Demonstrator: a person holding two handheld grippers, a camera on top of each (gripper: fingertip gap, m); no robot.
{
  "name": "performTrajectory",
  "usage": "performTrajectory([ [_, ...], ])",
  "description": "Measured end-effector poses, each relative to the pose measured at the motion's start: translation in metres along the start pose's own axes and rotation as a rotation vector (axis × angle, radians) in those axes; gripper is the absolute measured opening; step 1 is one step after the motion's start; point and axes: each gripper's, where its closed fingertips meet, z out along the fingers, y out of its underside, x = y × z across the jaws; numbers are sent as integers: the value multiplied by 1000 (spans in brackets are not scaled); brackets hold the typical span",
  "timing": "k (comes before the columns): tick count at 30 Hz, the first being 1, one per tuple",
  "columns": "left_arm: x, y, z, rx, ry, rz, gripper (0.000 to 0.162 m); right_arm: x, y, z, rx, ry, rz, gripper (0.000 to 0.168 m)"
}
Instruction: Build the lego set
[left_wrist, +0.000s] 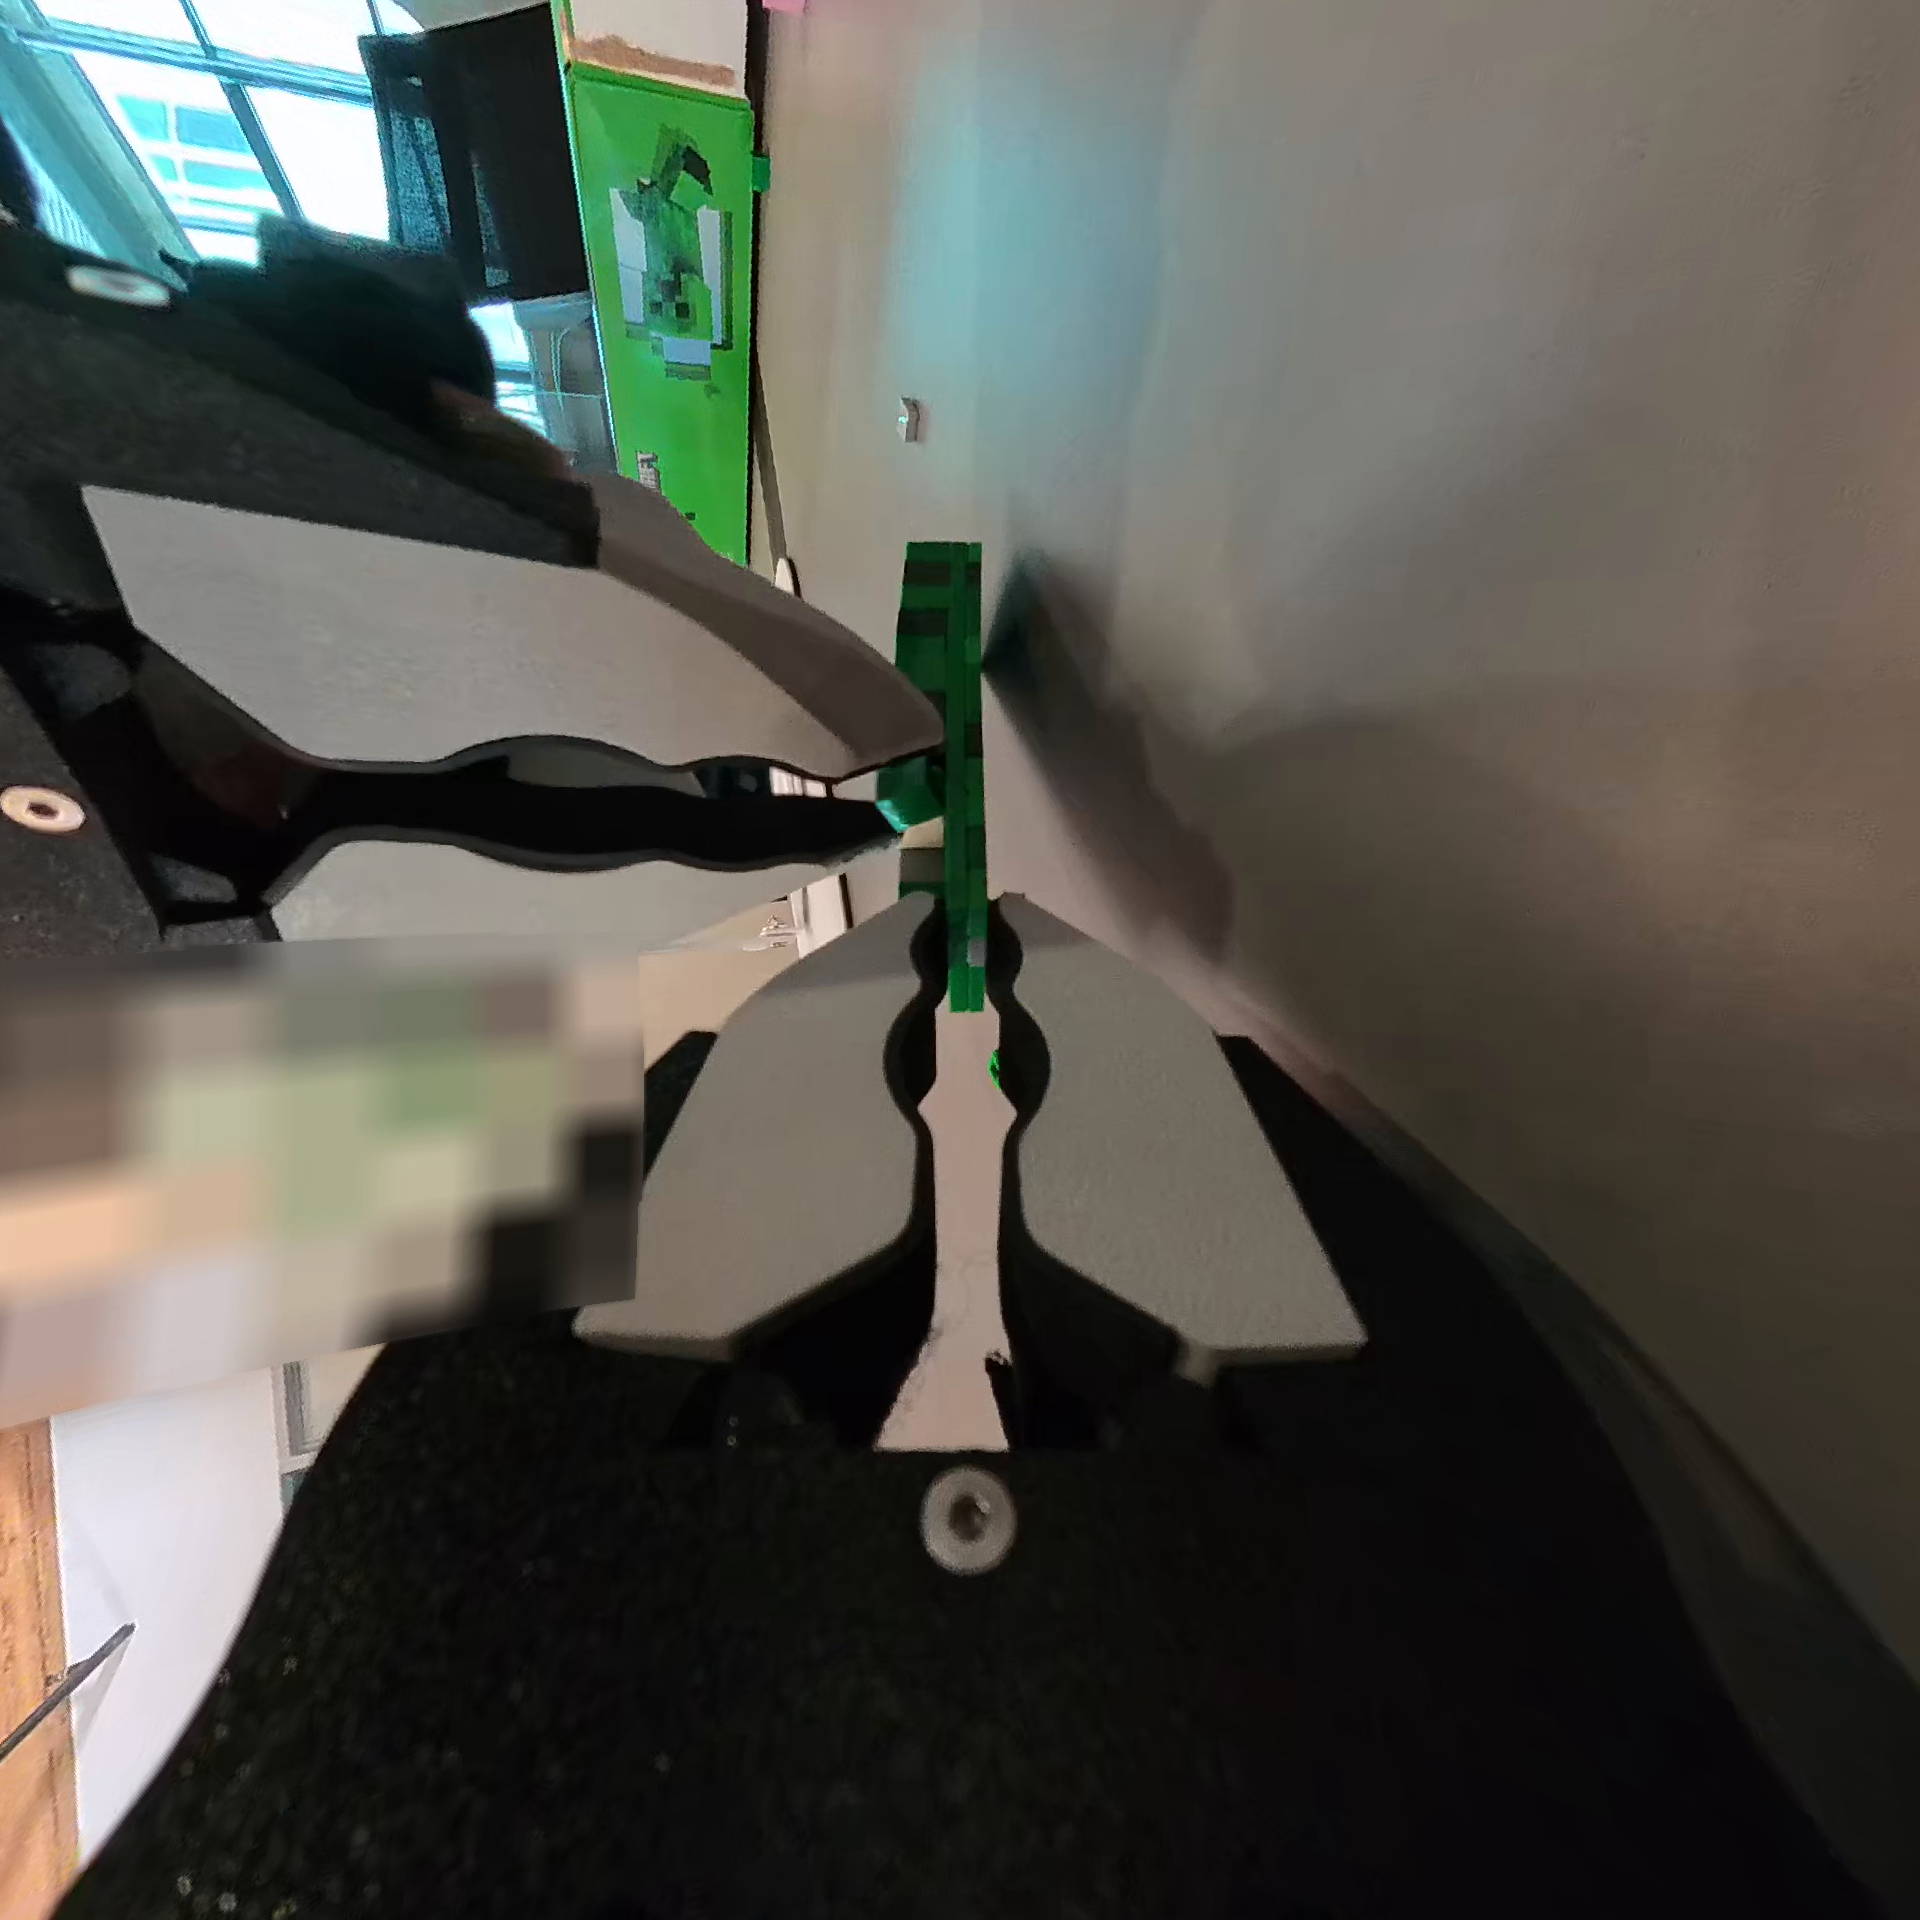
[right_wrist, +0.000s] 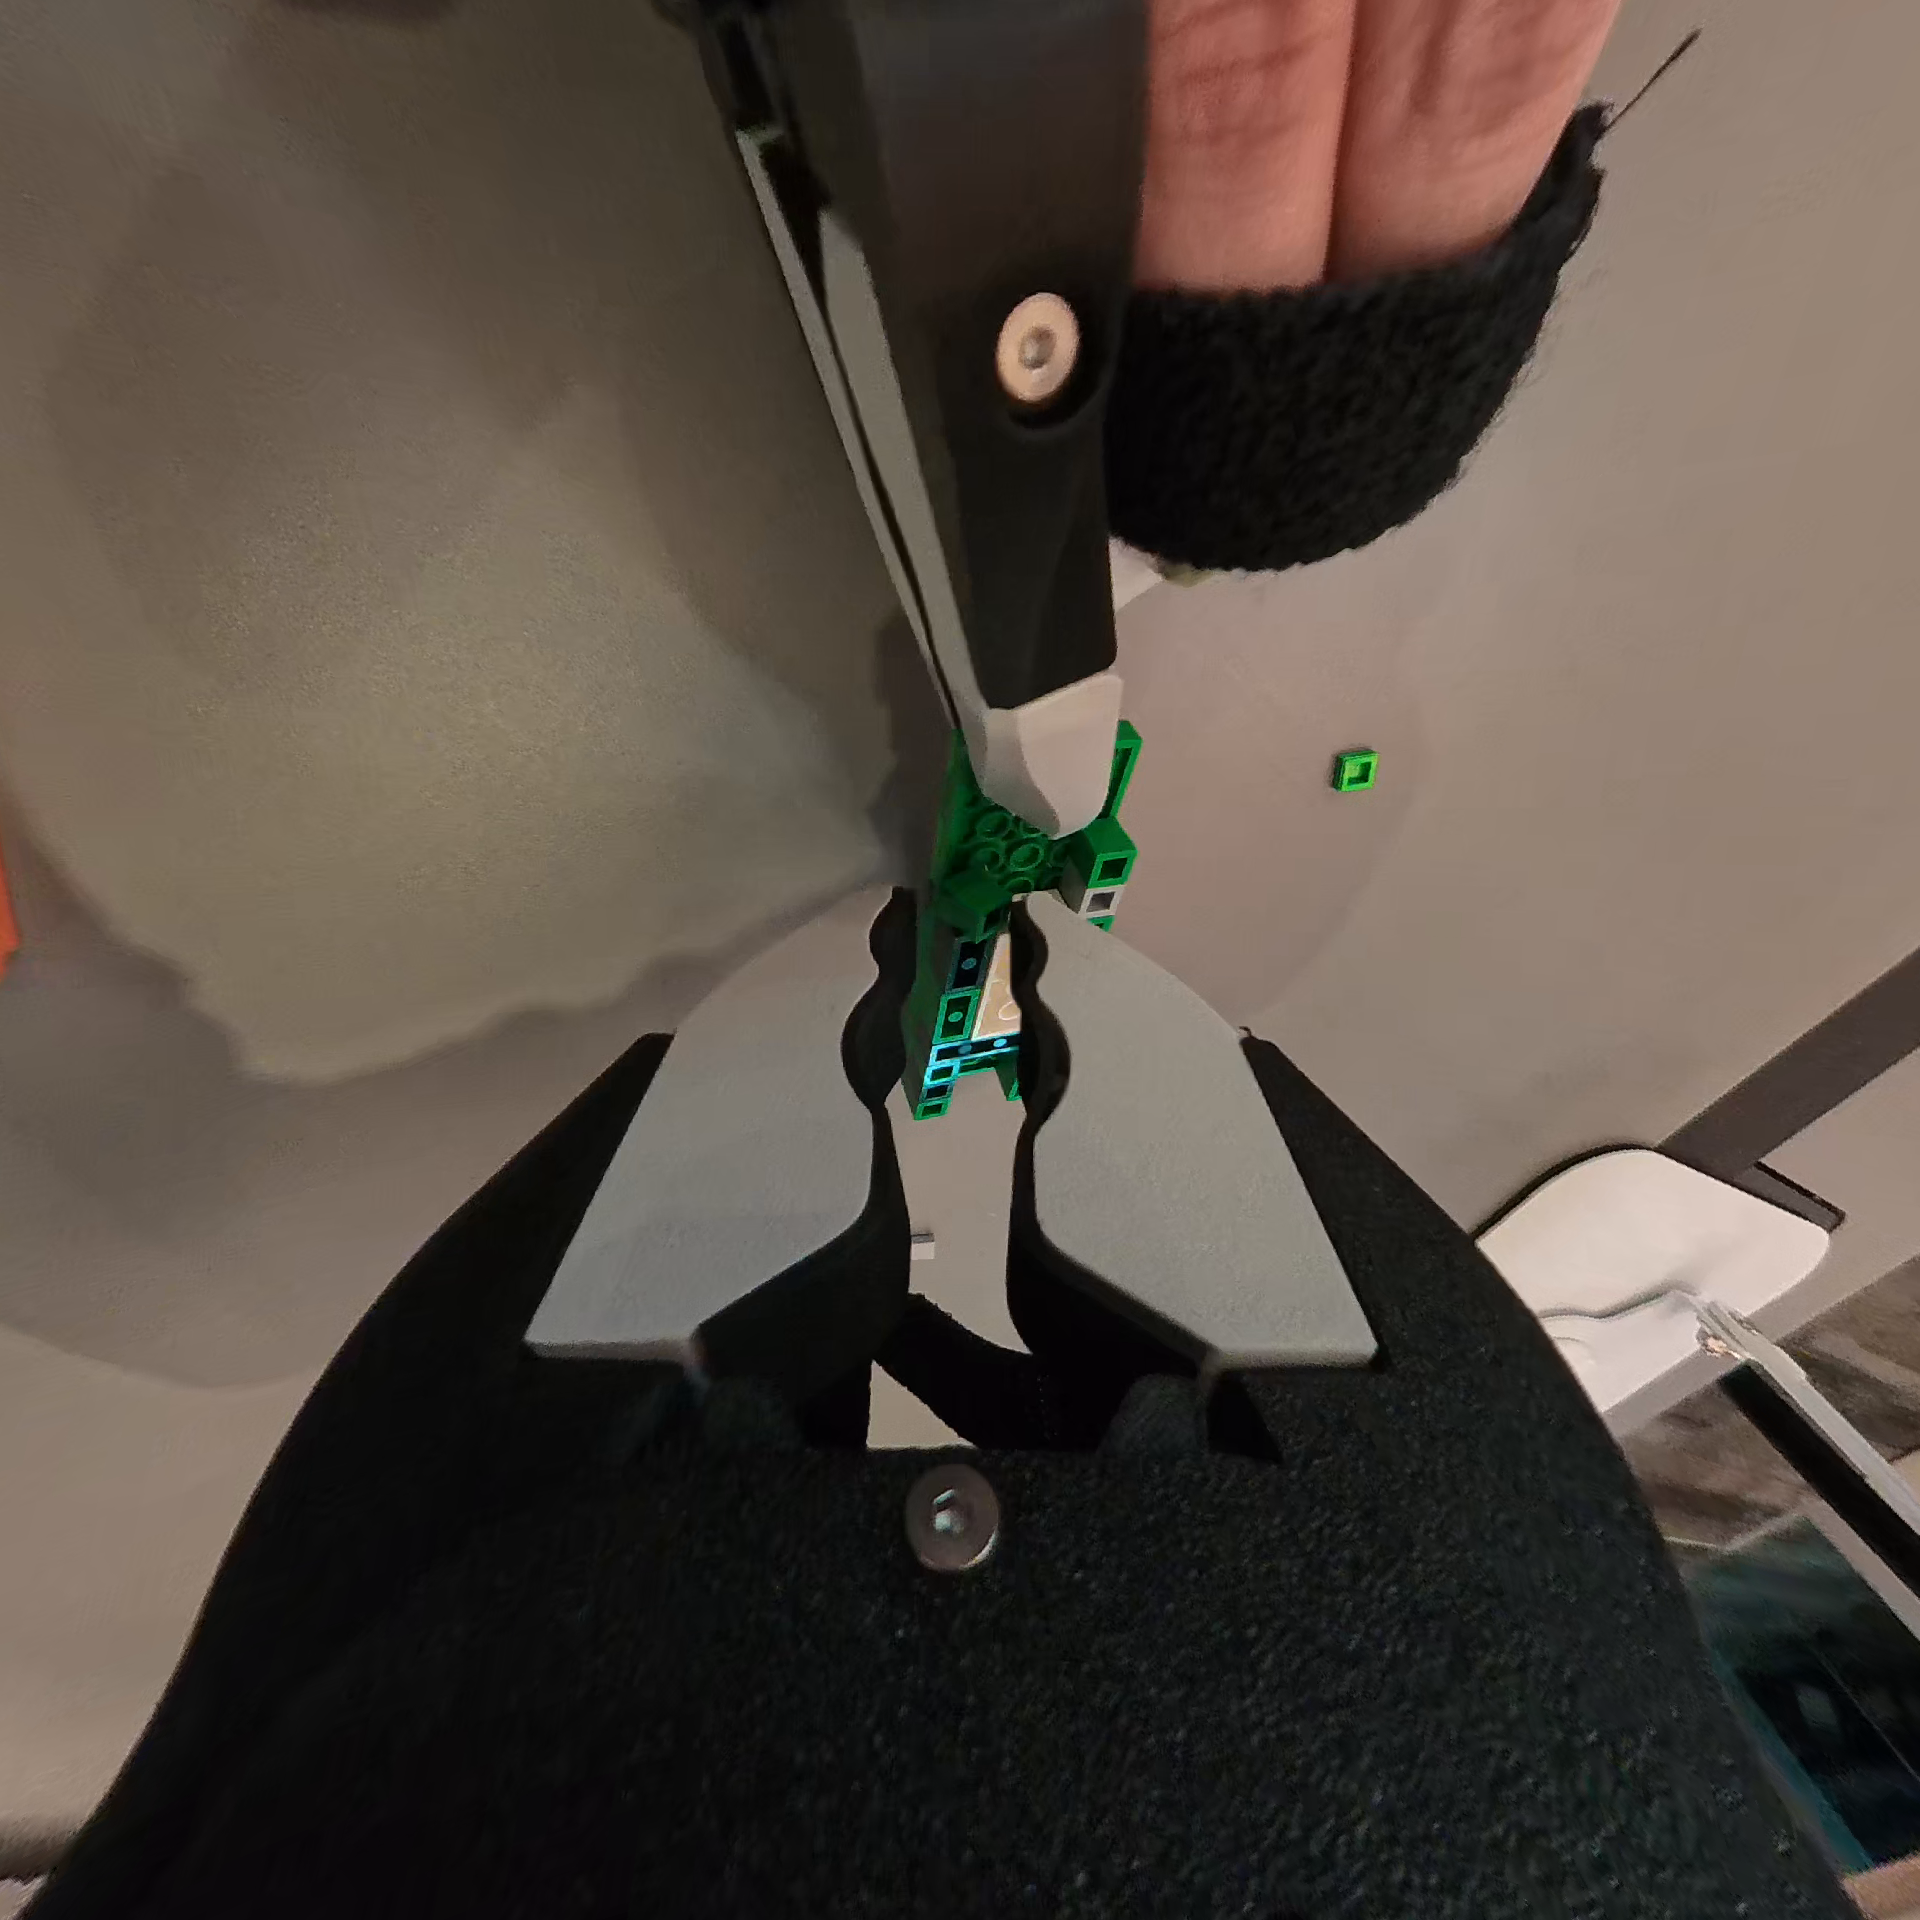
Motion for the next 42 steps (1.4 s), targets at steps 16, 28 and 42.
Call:
performTrajectory([
  [16,1,4,2,1,25,-89,6,1,-2,1,124,206,32,25],
  [28,2,5,2,4,49,-156,6,2,-3,5,229,494,83,30],
  [42,2,3,2,29,95,-305,6,14,-1,2,121,888,78,18],
])
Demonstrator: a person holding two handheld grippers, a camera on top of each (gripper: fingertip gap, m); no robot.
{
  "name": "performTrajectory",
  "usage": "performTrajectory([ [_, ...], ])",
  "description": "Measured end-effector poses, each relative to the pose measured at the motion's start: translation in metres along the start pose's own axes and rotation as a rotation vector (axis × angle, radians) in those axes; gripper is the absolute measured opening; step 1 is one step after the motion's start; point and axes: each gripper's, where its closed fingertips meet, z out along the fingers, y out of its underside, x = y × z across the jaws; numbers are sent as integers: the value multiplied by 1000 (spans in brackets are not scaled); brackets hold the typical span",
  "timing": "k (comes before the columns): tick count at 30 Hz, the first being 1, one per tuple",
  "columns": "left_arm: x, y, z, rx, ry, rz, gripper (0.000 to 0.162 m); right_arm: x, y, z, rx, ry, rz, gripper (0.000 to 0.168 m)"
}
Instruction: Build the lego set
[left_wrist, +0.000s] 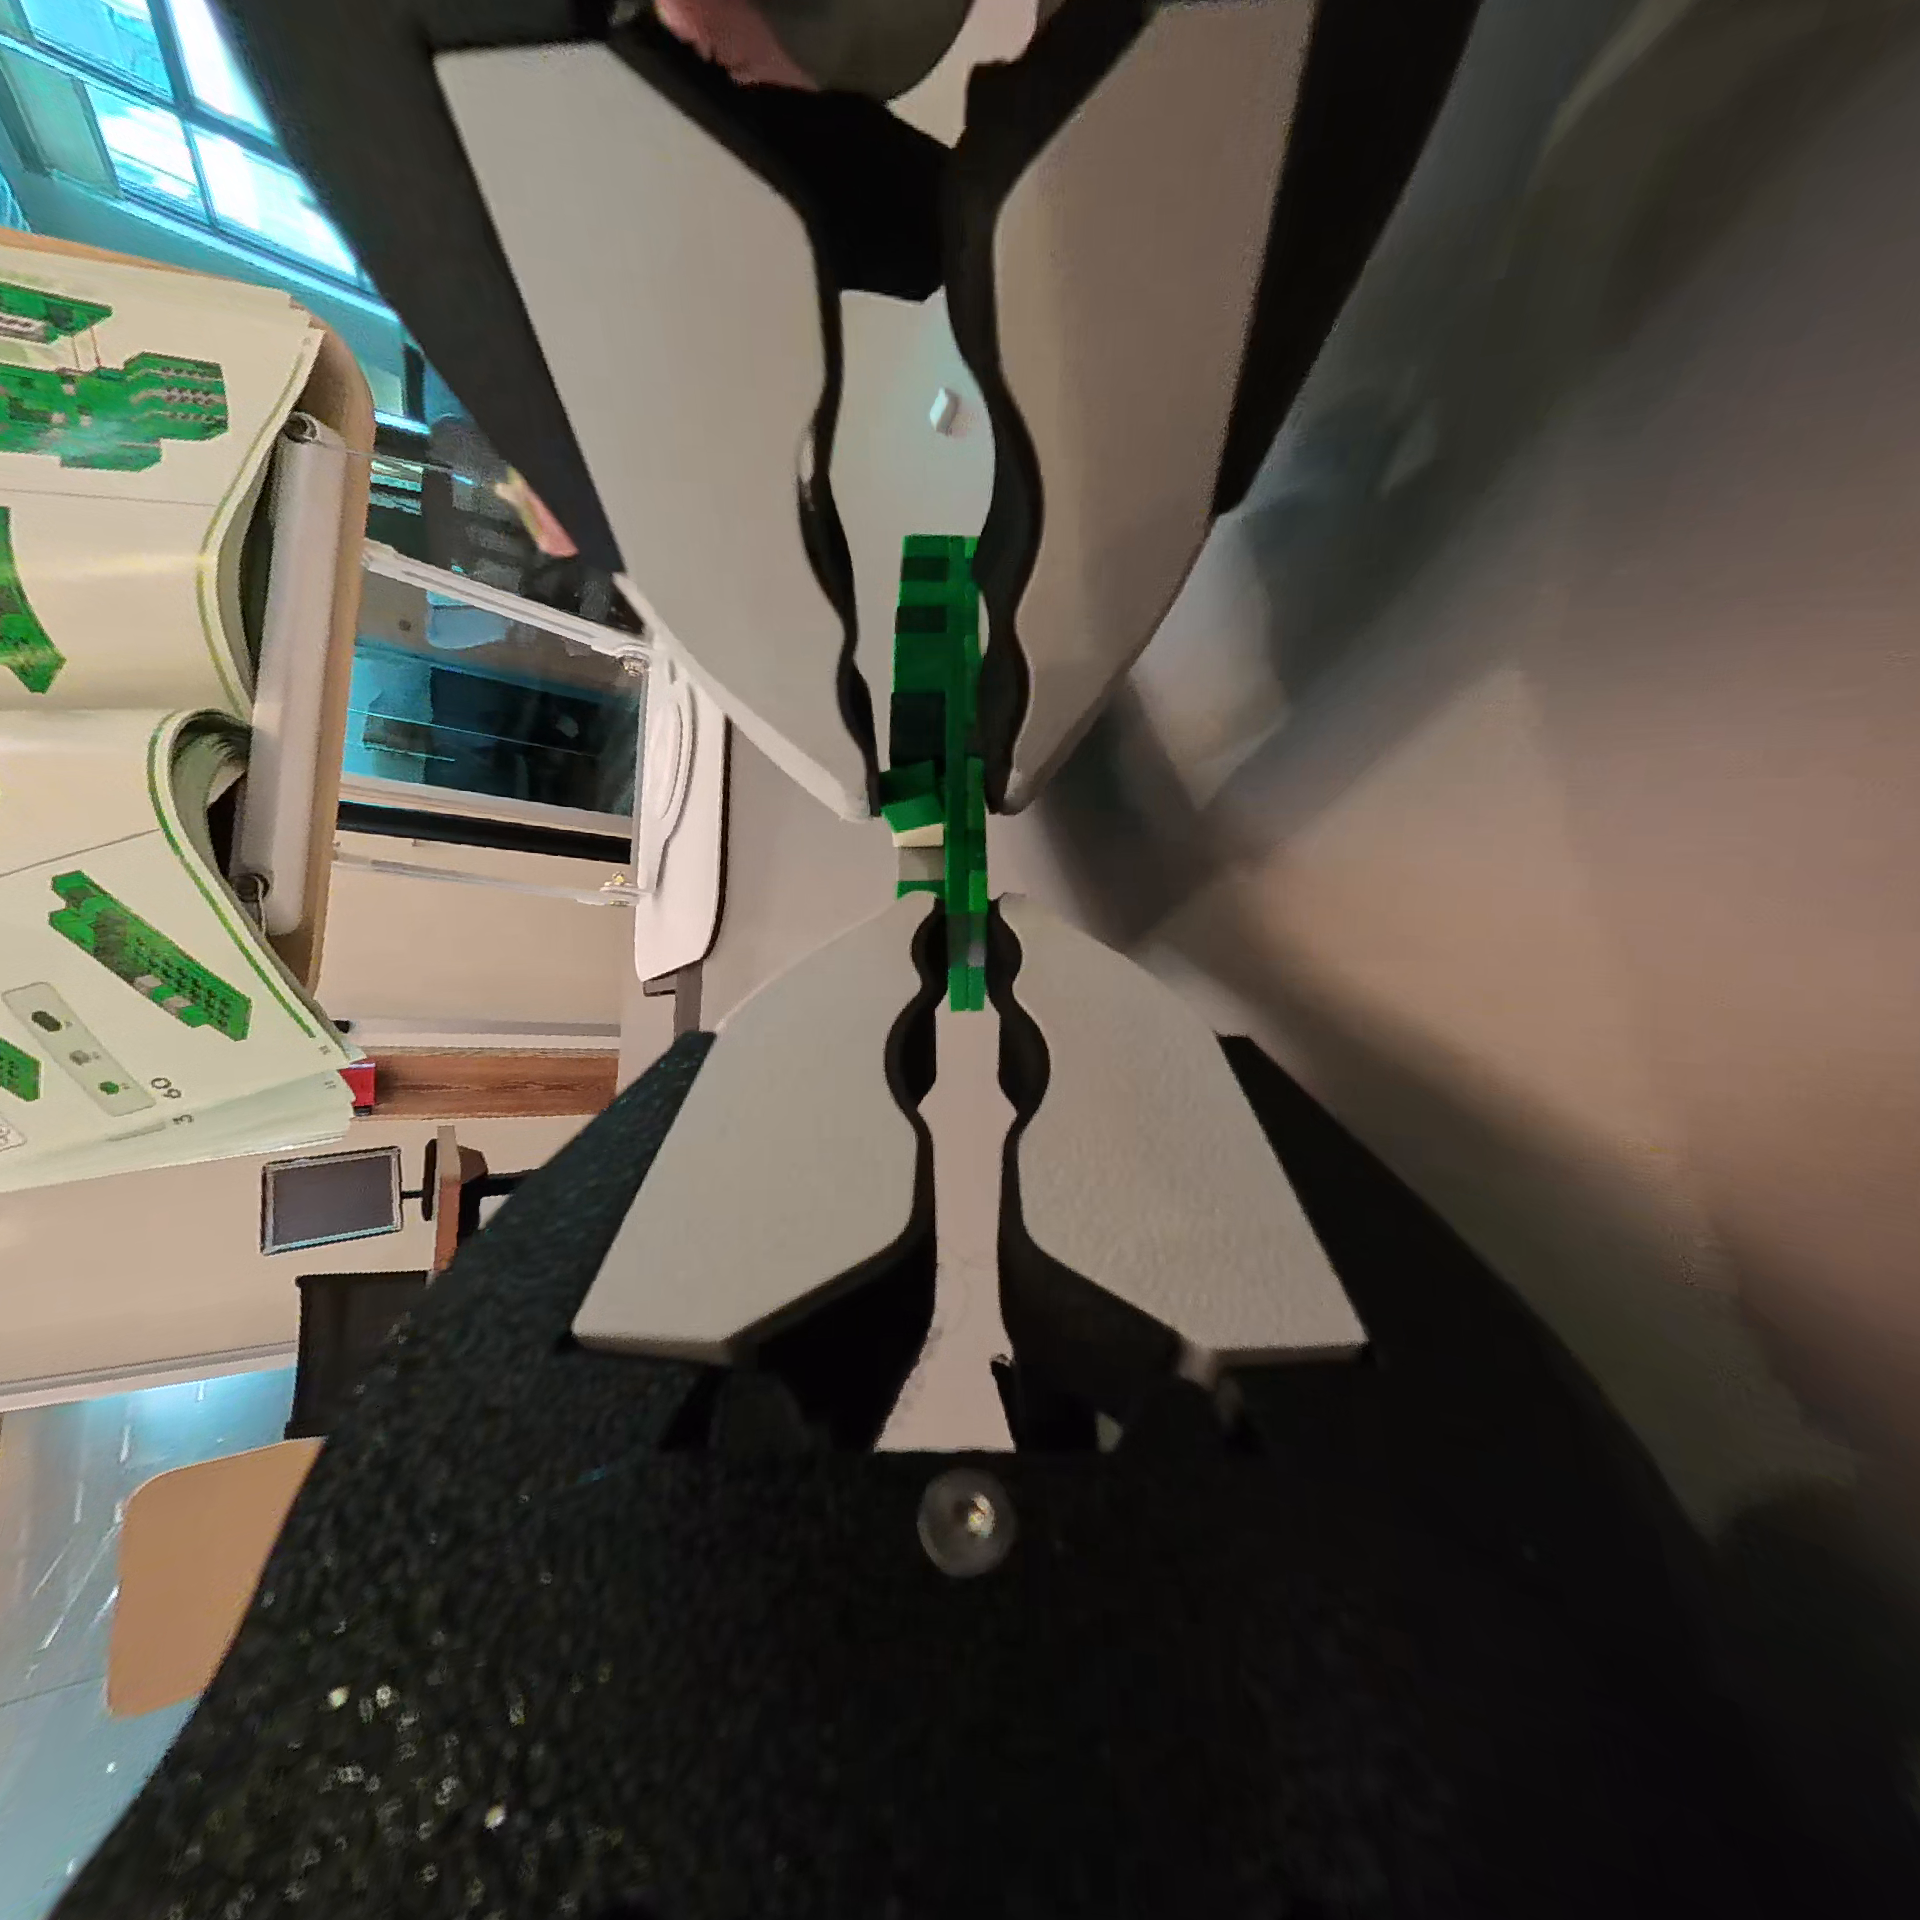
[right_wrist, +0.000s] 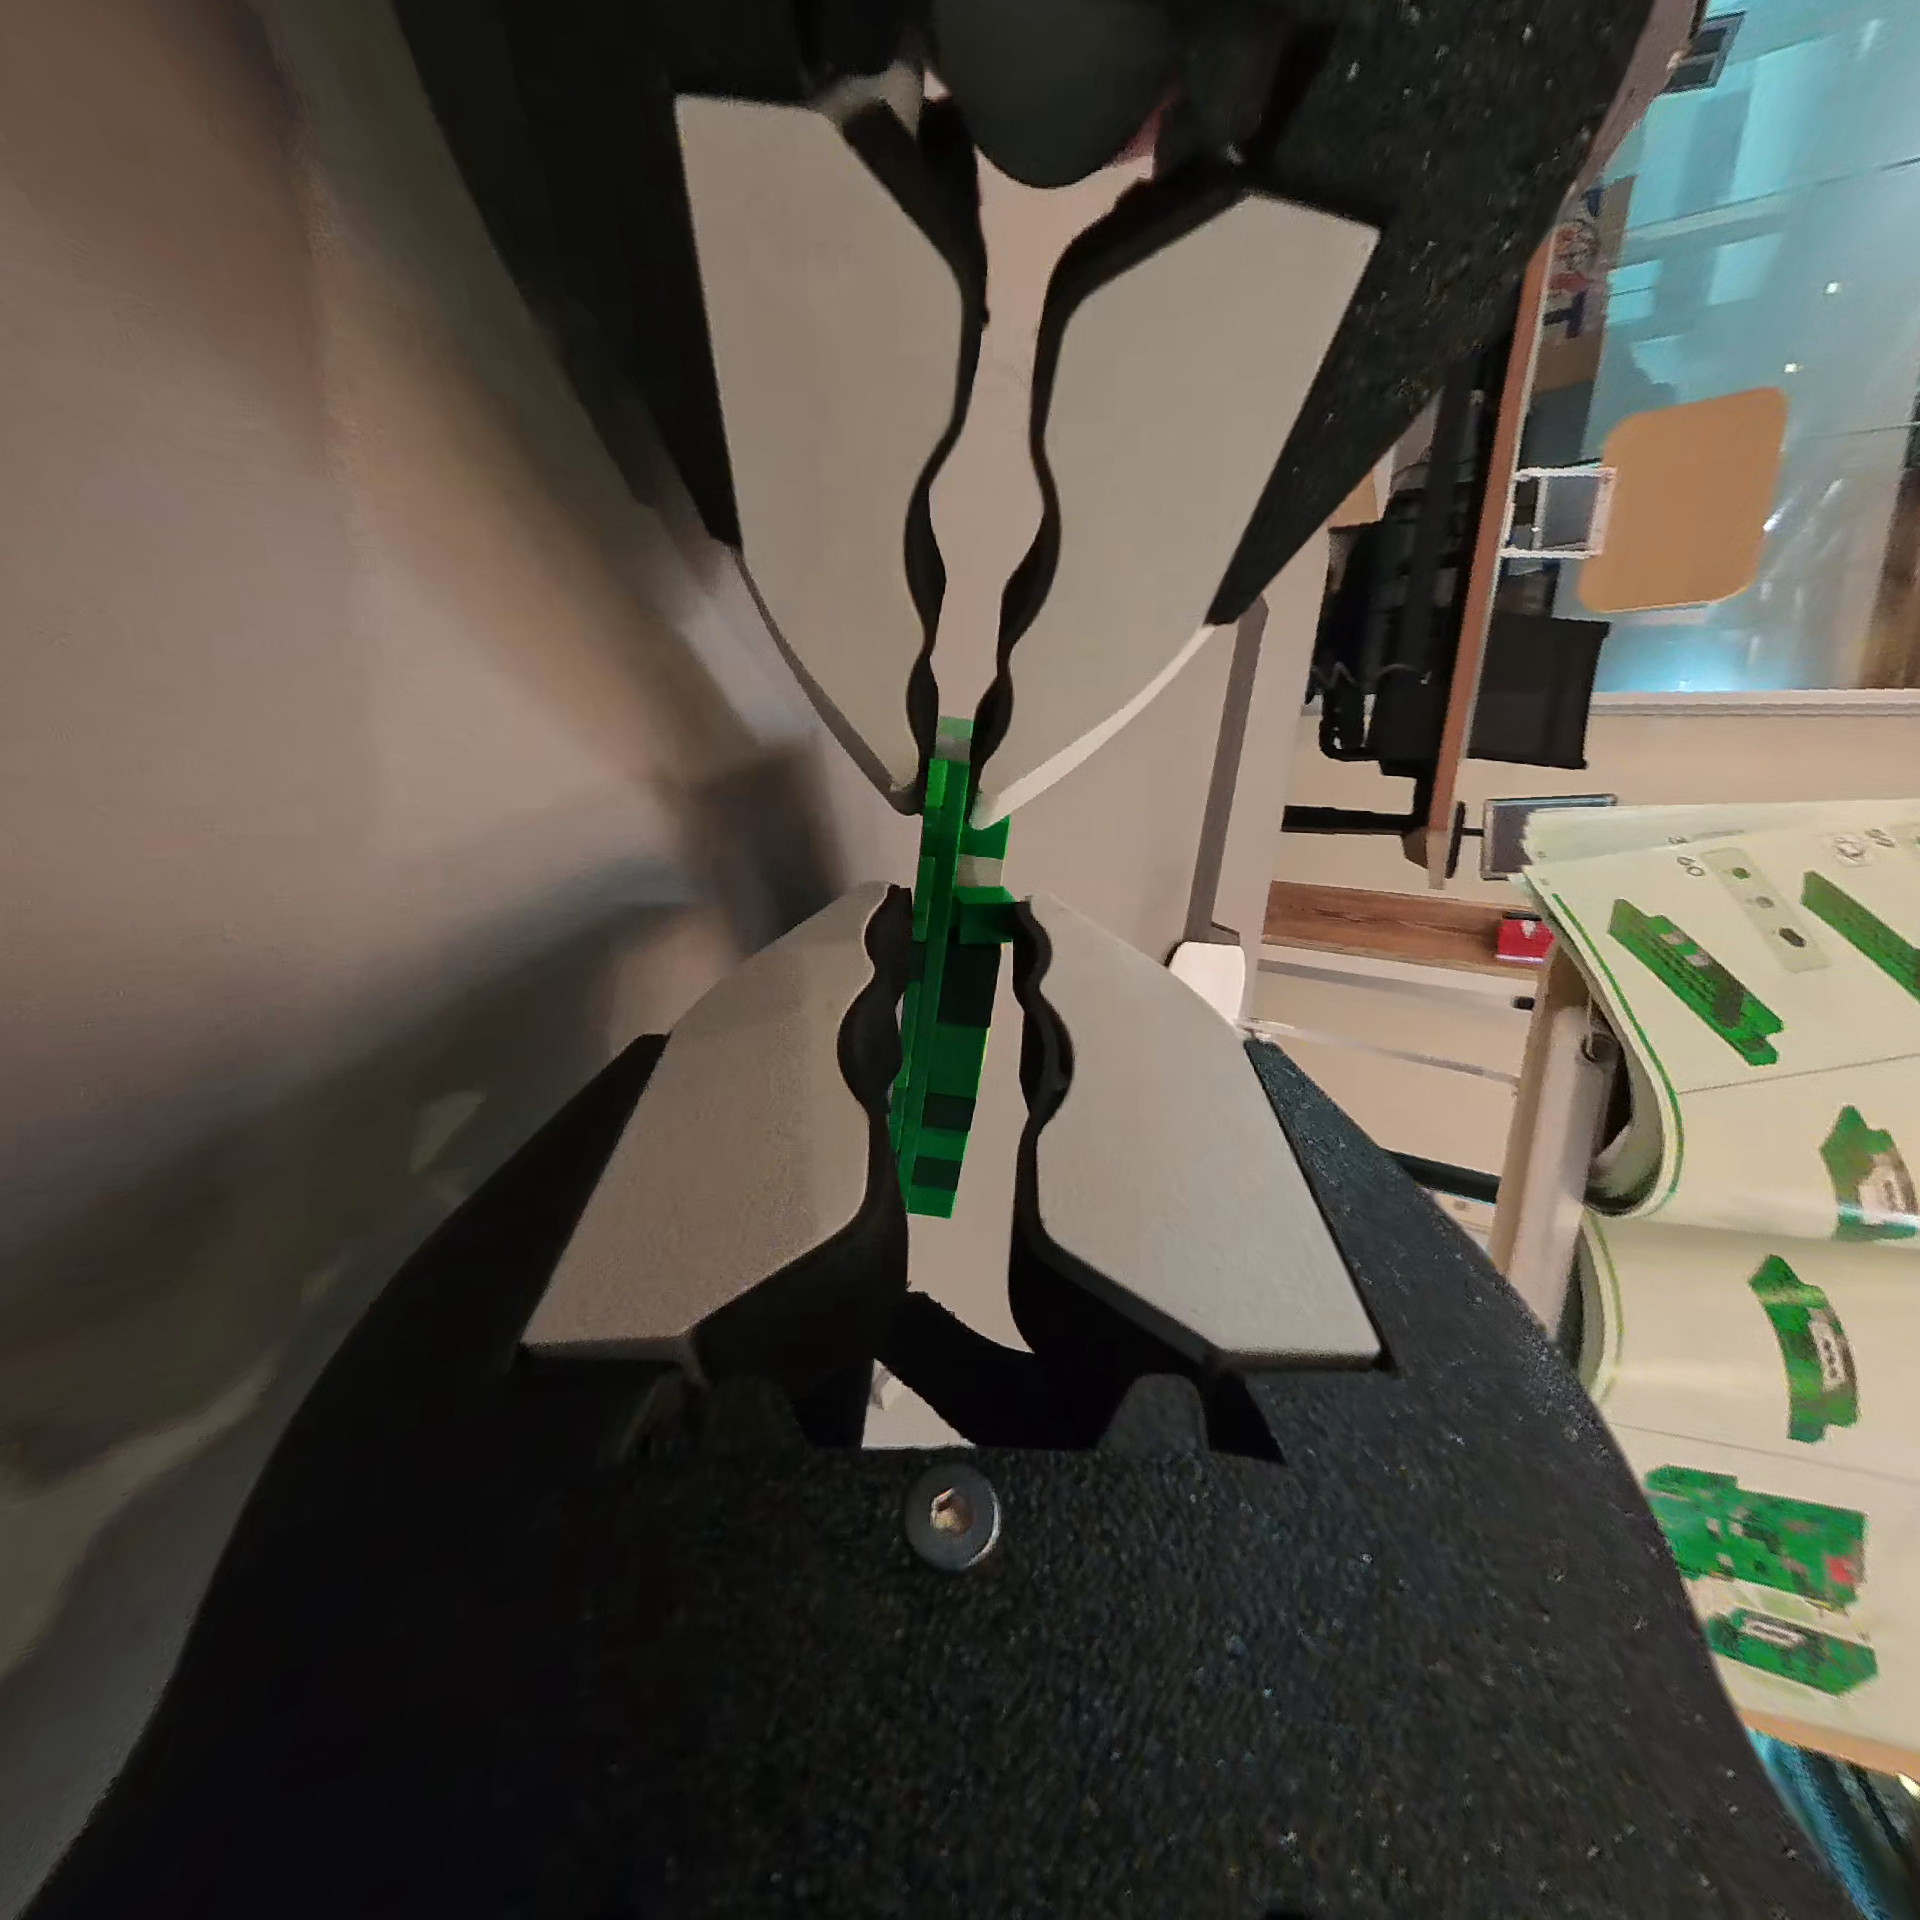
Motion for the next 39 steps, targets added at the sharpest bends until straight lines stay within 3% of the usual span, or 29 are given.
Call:
performTrajectory([
  [29,-6,3,-1,-34,-50,46,6,6,-3,1,53,40,188,16],
  [34,-10,5,-1,-67,-110,136,6,13,3,-7,98,118,310,41],
  [39,-20,7,-4,-70,-174,135,6,32,23,-29,200,241,549,47],
])
